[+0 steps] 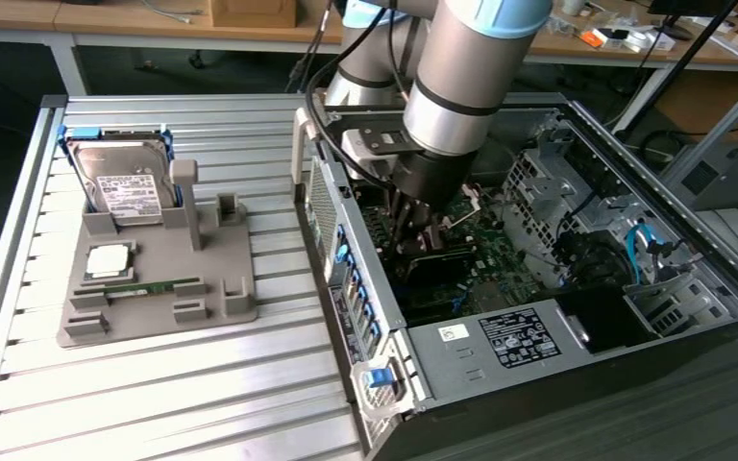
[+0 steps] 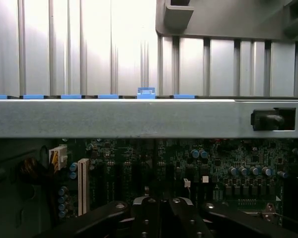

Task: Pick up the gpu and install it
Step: 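Press down on the gpu until it lock into place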

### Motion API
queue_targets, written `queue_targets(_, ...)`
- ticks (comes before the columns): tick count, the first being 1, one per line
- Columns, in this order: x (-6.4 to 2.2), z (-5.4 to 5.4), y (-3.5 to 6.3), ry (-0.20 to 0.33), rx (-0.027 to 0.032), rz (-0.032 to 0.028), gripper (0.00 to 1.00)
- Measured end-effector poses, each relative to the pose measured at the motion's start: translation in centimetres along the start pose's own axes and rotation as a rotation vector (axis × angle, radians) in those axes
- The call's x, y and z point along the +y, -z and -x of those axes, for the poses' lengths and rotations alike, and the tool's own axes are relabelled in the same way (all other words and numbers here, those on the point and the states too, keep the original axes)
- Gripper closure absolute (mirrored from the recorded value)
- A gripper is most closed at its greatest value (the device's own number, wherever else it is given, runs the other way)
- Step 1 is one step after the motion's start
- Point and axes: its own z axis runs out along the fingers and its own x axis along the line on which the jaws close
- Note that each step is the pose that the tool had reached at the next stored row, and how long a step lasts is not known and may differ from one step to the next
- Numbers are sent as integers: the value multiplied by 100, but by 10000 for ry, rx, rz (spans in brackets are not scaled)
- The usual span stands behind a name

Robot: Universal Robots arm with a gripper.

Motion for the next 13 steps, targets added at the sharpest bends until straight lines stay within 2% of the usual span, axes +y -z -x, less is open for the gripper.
queue_targets(13, 35, -60, -16, 67, 2, 0, 89)
